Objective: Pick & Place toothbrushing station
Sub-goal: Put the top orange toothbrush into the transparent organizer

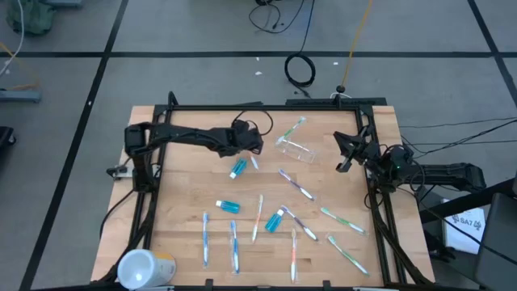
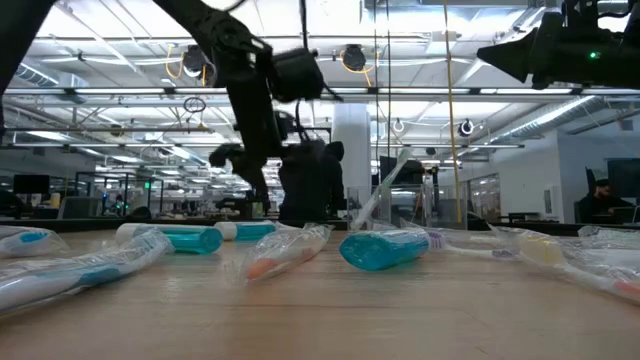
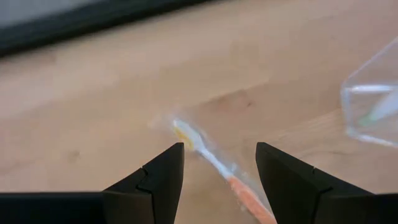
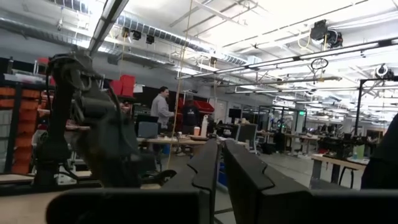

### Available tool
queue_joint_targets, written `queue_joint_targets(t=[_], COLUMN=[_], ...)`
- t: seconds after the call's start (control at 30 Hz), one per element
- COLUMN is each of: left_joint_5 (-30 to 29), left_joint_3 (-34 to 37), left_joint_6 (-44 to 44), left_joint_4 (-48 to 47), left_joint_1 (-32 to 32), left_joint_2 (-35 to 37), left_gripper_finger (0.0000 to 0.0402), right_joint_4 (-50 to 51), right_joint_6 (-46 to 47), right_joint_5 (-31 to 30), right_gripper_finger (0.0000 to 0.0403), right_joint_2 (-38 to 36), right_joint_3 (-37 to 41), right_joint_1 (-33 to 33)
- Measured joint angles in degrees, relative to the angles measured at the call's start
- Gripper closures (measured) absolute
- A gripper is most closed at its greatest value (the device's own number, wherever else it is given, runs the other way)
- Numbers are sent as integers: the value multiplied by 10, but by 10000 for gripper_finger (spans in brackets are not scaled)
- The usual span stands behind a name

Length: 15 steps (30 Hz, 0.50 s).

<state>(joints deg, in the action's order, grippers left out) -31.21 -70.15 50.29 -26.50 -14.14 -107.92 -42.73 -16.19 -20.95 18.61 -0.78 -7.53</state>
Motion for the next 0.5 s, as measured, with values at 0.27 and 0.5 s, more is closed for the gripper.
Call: queue_joint_targets(t=[0.27,0.5], left_joint_5=[62,66], left_joint_3=[0,-2], left_joint_6=[24,11], left_joint_4=[53,56], left_joint_1=[-8,-16], left_joint_2=[-78,-87], left_gripper_finger=[195,216], right_joint_4=[11,13], right_joint_6=[5,4], right_joint_5=[0,-1], right_gripper_finger=[383,383], right_joint_2=[0,0], right_joint_3=[0,0], right_joint_1=[0,0])
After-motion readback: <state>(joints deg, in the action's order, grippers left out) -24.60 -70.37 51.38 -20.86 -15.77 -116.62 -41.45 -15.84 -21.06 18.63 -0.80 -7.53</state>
